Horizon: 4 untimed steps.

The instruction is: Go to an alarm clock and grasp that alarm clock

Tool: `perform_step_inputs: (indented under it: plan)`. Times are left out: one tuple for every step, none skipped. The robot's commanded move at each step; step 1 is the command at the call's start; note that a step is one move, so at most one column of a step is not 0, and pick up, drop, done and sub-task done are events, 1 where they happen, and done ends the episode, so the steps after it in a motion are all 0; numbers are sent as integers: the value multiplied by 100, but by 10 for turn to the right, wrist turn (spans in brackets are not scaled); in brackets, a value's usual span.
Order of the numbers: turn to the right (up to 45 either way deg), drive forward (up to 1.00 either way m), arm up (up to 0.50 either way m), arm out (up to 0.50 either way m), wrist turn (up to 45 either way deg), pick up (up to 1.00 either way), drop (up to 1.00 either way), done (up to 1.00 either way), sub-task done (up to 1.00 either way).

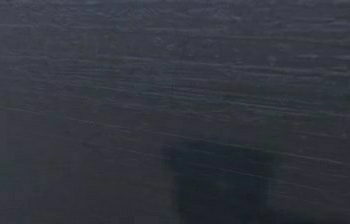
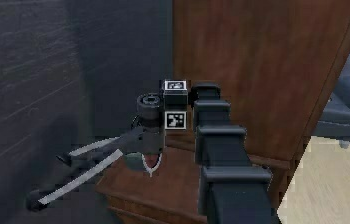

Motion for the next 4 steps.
perform_step_inputs:
  plan:
    - [0,0,0,0,450,0,0,0,0]
    - [0,0,0,0,270,0,0,0,0]
    - [0,0,-16,0,0,0,0,0,0]
    - [0,0,0,0,0,100,0,0,0]
